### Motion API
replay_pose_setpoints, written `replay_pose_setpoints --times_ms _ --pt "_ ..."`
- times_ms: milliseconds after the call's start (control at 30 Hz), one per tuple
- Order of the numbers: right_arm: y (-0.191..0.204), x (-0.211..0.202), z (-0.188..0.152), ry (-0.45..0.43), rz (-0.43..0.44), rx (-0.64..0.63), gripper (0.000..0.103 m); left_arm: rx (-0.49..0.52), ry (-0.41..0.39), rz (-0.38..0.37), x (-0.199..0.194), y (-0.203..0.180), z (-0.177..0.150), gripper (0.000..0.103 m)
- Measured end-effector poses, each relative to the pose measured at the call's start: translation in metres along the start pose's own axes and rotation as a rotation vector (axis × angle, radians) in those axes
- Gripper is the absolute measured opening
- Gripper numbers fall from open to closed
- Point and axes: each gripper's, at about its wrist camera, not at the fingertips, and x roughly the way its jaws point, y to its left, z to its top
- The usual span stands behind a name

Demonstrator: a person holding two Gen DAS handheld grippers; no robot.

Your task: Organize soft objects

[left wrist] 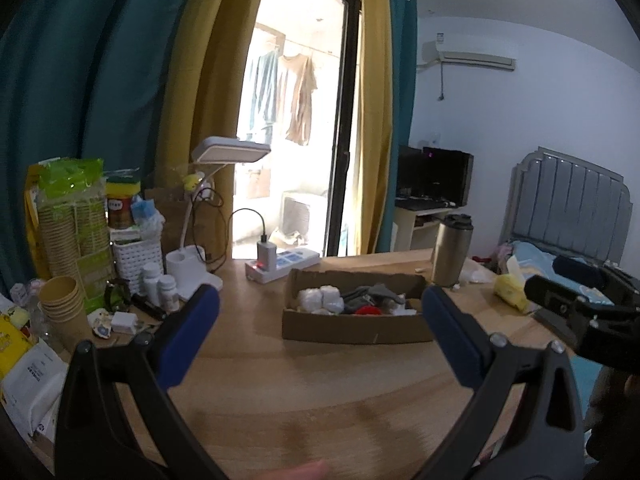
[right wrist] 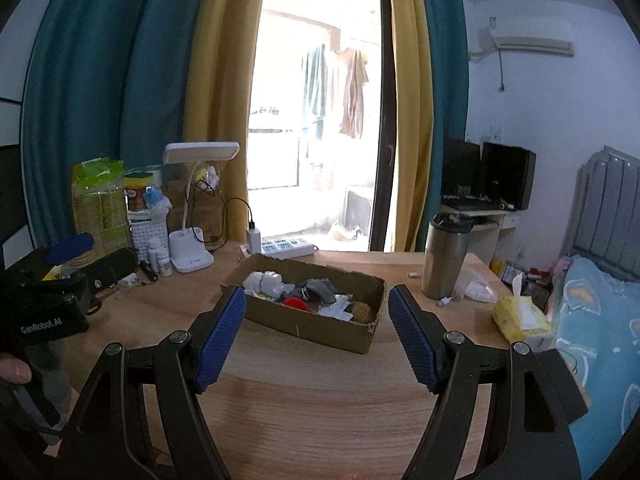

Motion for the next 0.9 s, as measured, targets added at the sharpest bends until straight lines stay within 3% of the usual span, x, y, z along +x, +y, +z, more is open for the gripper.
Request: replay_pose_setpoints --times_ms 900 --pt "-0.008 -0.016 0.003 -0.033 -0.019 0.034 0.077 0.046 -0.050 -0.044 -0.028 -0.019 0.009 0.102"
